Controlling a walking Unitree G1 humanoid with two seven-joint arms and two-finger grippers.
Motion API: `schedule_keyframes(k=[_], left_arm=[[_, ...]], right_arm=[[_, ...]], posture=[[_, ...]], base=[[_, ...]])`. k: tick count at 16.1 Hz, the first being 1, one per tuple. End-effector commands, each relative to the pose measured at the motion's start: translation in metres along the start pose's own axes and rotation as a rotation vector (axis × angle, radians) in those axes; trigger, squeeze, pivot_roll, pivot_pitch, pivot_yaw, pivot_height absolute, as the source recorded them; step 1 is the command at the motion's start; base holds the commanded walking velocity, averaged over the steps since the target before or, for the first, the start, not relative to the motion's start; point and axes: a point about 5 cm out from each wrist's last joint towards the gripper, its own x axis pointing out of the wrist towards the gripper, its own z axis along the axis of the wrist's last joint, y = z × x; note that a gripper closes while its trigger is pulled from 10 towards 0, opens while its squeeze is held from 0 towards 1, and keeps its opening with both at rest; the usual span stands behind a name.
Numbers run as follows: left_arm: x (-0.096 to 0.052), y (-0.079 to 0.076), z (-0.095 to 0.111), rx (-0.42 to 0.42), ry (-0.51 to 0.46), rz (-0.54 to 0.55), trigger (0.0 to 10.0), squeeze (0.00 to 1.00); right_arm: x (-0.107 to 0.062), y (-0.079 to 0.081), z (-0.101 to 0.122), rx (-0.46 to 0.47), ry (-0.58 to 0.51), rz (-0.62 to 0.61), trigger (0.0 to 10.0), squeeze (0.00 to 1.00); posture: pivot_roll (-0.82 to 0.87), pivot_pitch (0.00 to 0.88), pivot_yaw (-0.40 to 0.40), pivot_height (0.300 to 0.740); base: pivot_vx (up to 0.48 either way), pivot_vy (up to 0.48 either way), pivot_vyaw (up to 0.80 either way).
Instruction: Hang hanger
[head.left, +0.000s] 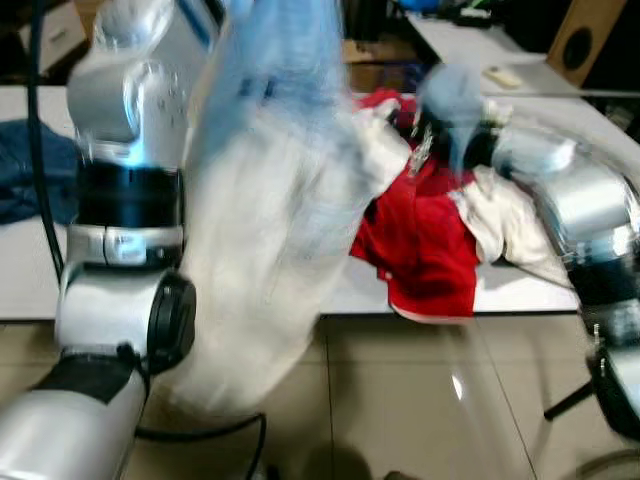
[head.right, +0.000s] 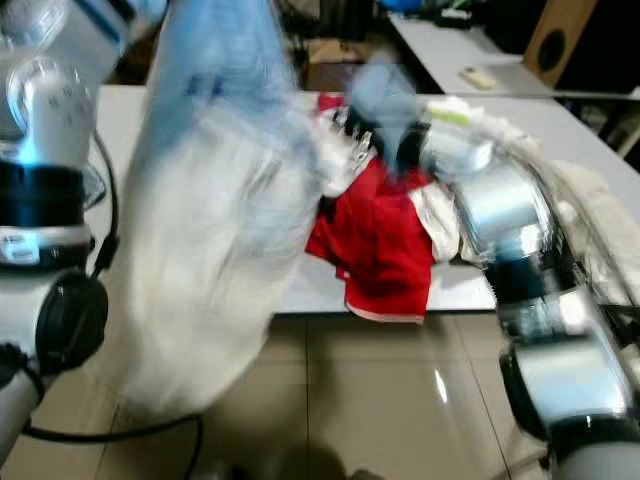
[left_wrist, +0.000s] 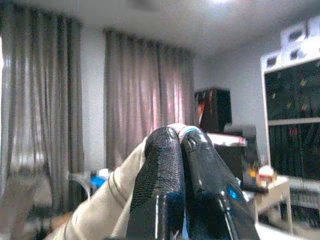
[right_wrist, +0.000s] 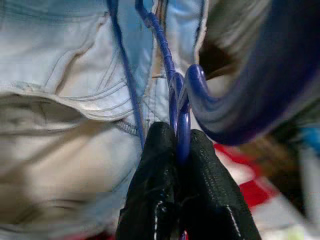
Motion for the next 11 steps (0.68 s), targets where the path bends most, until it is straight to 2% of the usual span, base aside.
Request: schedule_keyframes(k=[1, 2, 3, 4, 7, 8, 9, 10, 11], left_arm=[[0.005, -0.005, 0.031, 0.019, -0.138, -0.032, 10.0, 0.00], [0.006, 0.002, 0.060, -0.003, -0.270, 0.009, 10.0, 0.00], [0.005, 0.006, 0.071, -0.016, -0.325, 0.029, 10.0, 0.00], [0.003, 0.010, 0.083, -0.025, -0.385, 0.051, 10.0, 0.00], [0.001, 0.010, 0.082, -0.013, -0.397, 0.062, 10.0, 0.00], [0.002, 0.006, 0.060, 0.008, -0.334, 0.070, 10.0, 0.00], [0.002, 0.003, 0.041, 0.014, -0.283, 0.080, 10.0, 0.00], [0.001, 0.001, 0.028, 0.017, -0.249, 0.086, 10.0, 0.00], [0.001, 0.001, 0.028, 0.017, -0.249, 0.086, 10.0, 0.00]], right_arm=[[-0.002, -0.019, -0.004, -0.003, 0.011, -0.134, 10.0, 0.00], [-0.015, -0.072, 0.056, 0.010, -0.263, -0.435, 10.0, 0.00], [-0.026, -0.089, 0.080, 0.037, -0.379, -0.521, 10.0, 0.00], [-0.035, -0.101, 0.101, 0.052, -0.475, -0.526, 10.0, 0.00], [-0.025, -0.093, 0.093, 0.001, -0.413, -0.409, 10.0, 0.00], [-0.011, -0.079, 0.062, -0.037, -0.315, -0.308, 10.0, 0.00], [-0.006, -0.071, 0.042, -0.034, -0.278, -0.273, 10.0, 0.00], [-0.003, -0.066, 0.031, -0.029, -0.257, -0.253, 10.0, 0.00], [-0.003, -0.066, 0.031, -0.029, -0.257, -0.253, 10.0, 0.00]], posture=[[-0.09, 0.000, -0.002, 0.740], [-0.09, 0.000, -0.007, 0.740], [-0.09, 0.000, -0.011, 0.740], [-0.09, 0.000, -0.011, 0.740], [-0.10, 0.000, -0.010, 0.740], [-0.10, 0.000, -0.005, 0.740], [-0.10, 0.000, -0.003, 0.740], [-0.10, 0.000, -0.003, 0.740], [-0.10, 0.000, -0.003, 0.740]], base=[[0.000, 0.000, 0.00], [0.000, 0.000, 0.00], [0.000, 0.000, 0.00], [0.000, 0.000, 0.00], [0.000, 0.000, 0.00], [0.000, 0.000, 0.00], [0.000, 0.000, 0.00], [0.000, 0.000, 0.00], [0.000, 0.000, 0.00]])
